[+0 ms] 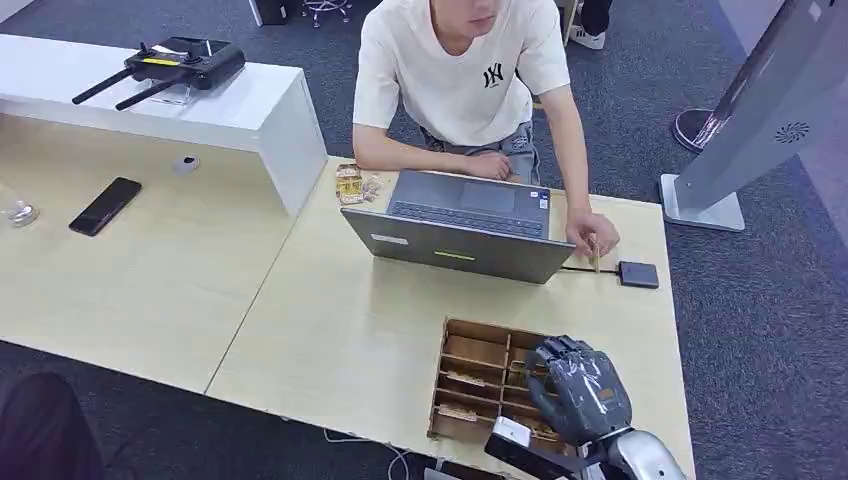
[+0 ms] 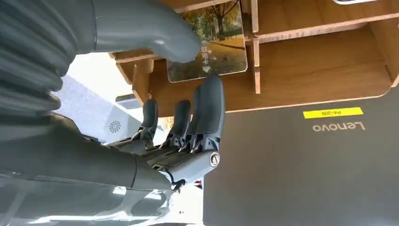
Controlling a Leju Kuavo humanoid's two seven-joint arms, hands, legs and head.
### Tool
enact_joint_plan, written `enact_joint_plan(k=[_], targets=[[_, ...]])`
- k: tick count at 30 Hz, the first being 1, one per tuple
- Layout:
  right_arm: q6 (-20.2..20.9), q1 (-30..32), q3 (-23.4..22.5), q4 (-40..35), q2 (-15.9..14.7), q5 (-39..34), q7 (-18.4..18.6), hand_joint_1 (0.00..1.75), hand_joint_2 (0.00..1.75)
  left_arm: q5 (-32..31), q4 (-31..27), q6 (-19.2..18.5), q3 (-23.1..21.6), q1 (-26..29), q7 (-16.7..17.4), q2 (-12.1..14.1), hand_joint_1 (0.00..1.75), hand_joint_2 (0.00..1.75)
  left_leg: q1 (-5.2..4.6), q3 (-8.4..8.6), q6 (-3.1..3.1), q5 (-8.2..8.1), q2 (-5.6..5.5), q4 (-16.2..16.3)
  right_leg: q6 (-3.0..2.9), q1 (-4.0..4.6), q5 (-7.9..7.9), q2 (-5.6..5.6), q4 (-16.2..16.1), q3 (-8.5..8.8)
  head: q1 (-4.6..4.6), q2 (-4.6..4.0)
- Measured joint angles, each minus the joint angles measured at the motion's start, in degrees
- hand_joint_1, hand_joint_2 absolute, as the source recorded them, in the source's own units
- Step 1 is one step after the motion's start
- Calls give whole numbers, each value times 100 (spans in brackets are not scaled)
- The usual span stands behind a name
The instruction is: Pass the card to the sensor for recognition and then transmit it.
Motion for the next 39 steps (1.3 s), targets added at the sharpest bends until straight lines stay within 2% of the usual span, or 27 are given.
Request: enact_joint_plan(k=[3, 5, 8, 15, 16, 17, 21, 27, 28, 29, 39], targets=[[0, 0, -2, 24, 0, 0, 2, 96, 175, 0, 0, 0, 0, 0, 0, 0, 0, 0, 0, 0, 0, 0, 0, 0, 0, 0, 0, 0, 0, 0, 2, 0], [0, 0, -2, 33, 0, 0, 2, 106, 175, 0, 0, 2, -2, 0, 0, 0, 0, 0, 0, 0, 0, 0, 0, 0, 0, 0, 0, 0, 0, 0, 0, 0], [0, 0, -2, 42, 0, -2, 2, 103, 175, 2, 0, 11, -2, 0, 0, 0, 0, 0, 0, 0, 0, 0, 0, 0, 0, 0, 0, 0, 0, 0, 0, 0], [4, 0, -4, 42, 0, -7, 11, 112, 175, 20, 0, 42, -2, 0, 2, -2, 0, 0, 0, 0, 0, 0, 0, 0, 0, 0, 0, 0, 0, 0, 0, 0], [7, 0, -4, 42, 0, -11, 13, 126, 175, 24, 0, 42, -4, 0, 2, -4, 0, 0, 0, 0, 0, 0, 0, 0, 0, 0, 0, 0, 0, 0, 0, 0], [9, 0, -4, 42, 0, -11, 13, 129, 175, 29, 0, 42, -4, 0, 2, -4, 0, 0, 0, 0, 0, 0, 0, 0, 0, 0, 0, 0, 0, 0, 0, 0], [15, 0, -7, 42, 0, -22, 13, 131, 175, 35, 0, 44, -4, 0, 2, -4, 0, 0, 0, 0, 0, 0, 0, 0, 0, 0, 0, 0, 0, 0, 0, 0], [46, -2, -15, 41, 0, -61, 13, 152, 175, 46, 0, 44, -4, 0, 2, -4, 0, 0, 0, 0, 0, 0, 0, 0, 0, 0, 0, 0, 0, 0, 0, 0], [59, -5, -15, 42, 0, -68, 15, 169, 175, 50, 0, 42, -7, 0, 2, -4, 0, 0, 0, 0, 0, 0, 0, 0, 0, 0, 0, 0, 0, 0, 0, 0], [70, -5, -17, 42, 0, -77, 20, 175, 175, 50, 0, 42, -7, 0, 2, -4, 0, 0, 0, 0, 0, 0, 0, 0, 0, 0, 0, 0, 0, 0, 0, 0], [94, -5, -24, 42, 0, -140, 33, 175, 175, 68, 0, 44, -9, 0, 2, -4, 0, 0, 0, 0, 0, 0, 0, 0, 0, 0, 0, 0, 0, 0, 0, 0]])
